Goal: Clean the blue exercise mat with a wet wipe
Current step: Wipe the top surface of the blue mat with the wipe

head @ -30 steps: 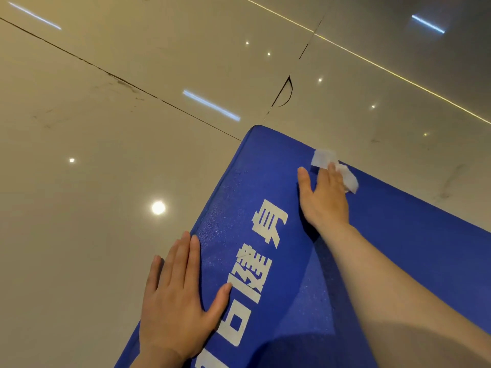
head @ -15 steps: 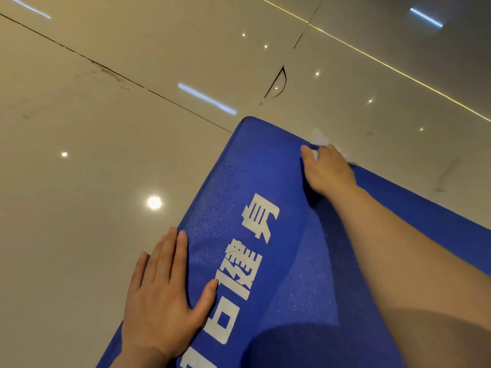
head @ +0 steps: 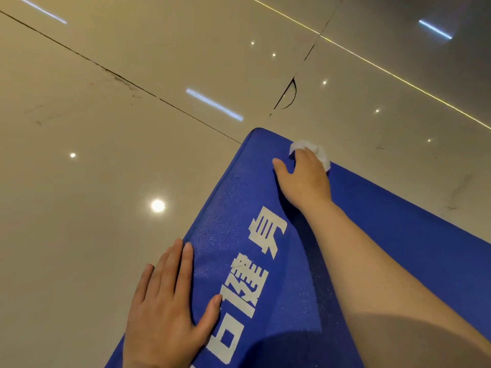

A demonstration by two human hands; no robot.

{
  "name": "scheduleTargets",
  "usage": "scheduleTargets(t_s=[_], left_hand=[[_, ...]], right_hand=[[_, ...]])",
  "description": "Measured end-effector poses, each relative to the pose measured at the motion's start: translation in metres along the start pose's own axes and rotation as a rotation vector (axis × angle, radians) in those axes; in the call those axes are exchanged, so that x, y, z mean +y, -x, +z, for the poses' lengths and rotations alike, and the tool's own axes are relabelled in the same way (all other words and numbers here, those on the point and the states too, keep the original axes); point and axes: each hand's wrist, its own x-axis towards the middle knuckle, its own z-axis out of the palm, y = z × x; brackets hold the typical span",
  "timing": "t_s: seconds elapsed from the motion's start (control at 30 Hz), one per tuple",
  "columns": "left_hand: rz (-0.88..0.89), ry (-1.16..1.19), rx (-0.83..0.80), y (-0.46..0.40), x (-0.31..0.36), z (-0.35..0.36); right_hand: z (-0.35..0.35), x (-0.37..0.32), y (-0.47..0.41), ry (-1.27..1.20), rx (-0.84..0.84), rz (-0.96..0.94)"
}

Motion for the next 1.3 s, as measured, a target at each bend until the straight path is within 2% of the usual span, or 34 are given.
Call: scheduleTargets(t_s=[0.2, 0.3, 0.37, 0.47, 0.57, 0.67, 0.7, 0.73, 0.83, 0.97, 1.03, 1.1, 1.2, 1.23, 1.3], left_hand=[[-0.017, 0.010, -0.022, -0.002, 0.003, -0.003], [-0.028, -0.011, -0.040, -0.001, 0.002, -0.003], [-0.032, -0.017, -0.036, 0.000, 0.003, -0.004], [-0.035, -0.036, -0.012, -0.001, 0.005, -0.004], [-0.028, -0.053, 0.011, -0.001, 0.004, -0.002], [-0.024, -0.078, 0.025, 0.000, 0.003, 0.000], [-0.027, -0.078, 0.020, 0.000, 0.004, 0.000], [-0.030, -0.074, 0.013, 0.000, 0.004, 0.000], [-0.032, -0.067, 0.011, 0.000, 0.004, -0.002], [-0.025, -0.079, 0.028, 0.000, 0.004, -0.001], [-0.025, -0.079, 0.034, 0.000, 0.004, -0.002], [-0.025, -0.070, 0.027, -0.001, 0.005, -0.002], [-0.030, -0.071, 0.003, 0.000, 0.005, -0.002], [-0.034, -0.065, -0.008, 0.000, 0.005, -0.003], [-0.038, -0.045, -0.019, 0.000, 0.004, -0.004]], right_hand=[[-0.038, 0.016, 0.036, -0.148, 0.445, -0.090], [-0.057, -0.002, 0.051, -0.209, 0.566, -0.073], [-0.070, -0.019, 0.061, -0.218, 0.601, -0.154], [-0.085, -0.035, 0.062, -0.249, 0.484, -0.166], [-0.085, -0.026, 0.038, -0.186, 0.197, -0.077], [-0.072, -0.009, 0.015, 0.074, -0.141, -0.102], [-0.067, -0.004, 0.013, 0.100, -0.206, -0.107], [-0.062, -0.002, 0.014, 0.085, -0.219, -0.098], [-0.039, -0.005, 0.031, 0.007, -0.054, -0.054], [0.008, -0.018, 0.055, 0.127, -0.208, -0.046], [0.026, -0.021, 0.063, 0.204, -0.212, -0.022], [0.033, -0.021, 0.067, 0.226, -0.208, -0.122], [0.020, -0.009, 0.054, 0.137, -0.294, -0.311], [0.012, -0.001, 0.045, 0.108, -0.266, -0.310], [-0.004, 0.016, 0.025, 0.049, -0.178, -0.138]])
